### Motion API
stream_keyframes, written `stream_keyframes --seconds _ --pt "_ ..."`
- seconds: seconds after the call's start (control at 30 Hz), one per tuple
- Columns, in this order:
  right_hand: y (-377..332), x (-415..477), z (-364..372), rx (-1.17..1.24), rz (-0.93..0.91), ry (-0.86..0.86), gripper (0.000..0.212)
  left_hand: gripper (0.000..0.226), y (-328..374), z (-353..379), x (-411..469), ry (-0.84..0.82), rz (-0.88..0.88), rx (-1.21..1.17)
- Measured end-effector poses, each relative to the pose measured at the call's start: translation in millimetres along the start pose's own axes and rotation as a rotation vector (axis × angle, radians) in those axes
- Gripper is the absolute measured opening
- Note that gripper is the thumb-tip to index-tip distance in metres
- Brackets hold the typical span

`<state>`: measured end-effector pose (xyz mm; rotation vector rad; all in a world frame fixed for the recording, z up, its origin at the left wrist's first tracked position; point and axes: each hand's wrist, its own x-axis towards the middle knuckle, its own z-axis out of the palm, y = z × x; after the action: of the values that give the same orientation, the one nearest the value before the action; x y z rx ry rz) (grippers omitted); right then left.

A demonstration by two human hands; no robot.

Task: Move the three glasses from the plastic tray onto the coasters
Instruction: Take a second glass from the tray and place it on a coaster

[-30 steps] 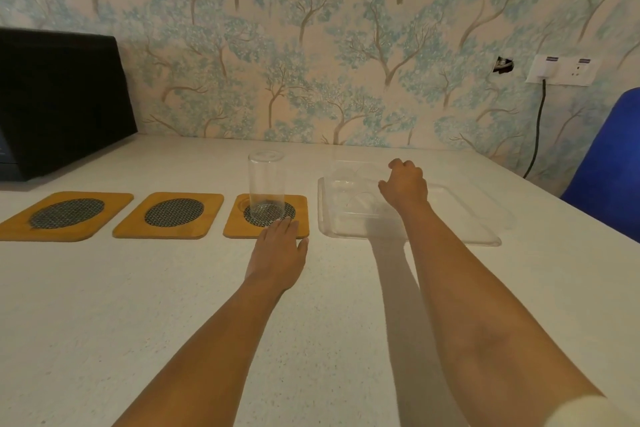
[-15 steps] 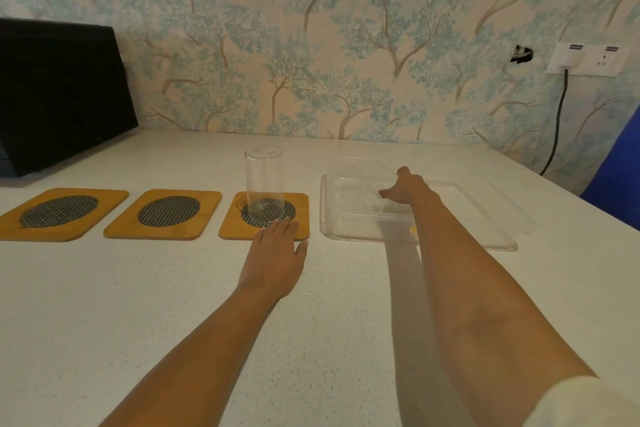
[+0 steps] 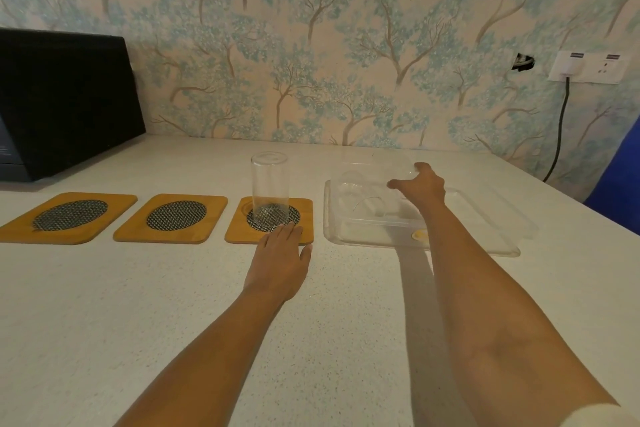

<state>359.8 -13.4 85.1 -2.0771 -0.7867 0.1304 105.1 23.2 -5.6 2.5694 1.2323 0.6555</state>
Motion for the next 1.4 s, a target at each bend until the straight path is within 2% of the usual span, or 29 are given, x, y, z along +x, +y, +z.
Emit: stream_keyframes --seconds 0.27,0.47,0.63,0.8,1.17,1.4 --pt "-10 -18 -18 0.548 0.097 0.082 0.076 0.048 4 -5 -2 -0.001 -0.001 -0.024" --pt "-32 -45 -26 0.991 0.154 0.070 0.053 0.045 4 -9 -11 0.054 0.043 -0.002" --pt "-50 -71 -27 1.228 0.189 0.066 0.066 0.047 -2 -14 -23 0.059 0.024 -0.011" --pt "-66 -99 -21 1.539 0.296 0.013 0.062 0.048 -15 -22 -36 0.040 0.016 -0.010" --pt "-109 -142 18 1.539 0.404 -0.284 0.070 0.049 -73 -58 -63 0.070 -0.039 0.043" --pt "-151 -167 49 1.307 0.331 -0.331 0.068 0.049 -119 -83 -73 0.066 -0.108 0.105"
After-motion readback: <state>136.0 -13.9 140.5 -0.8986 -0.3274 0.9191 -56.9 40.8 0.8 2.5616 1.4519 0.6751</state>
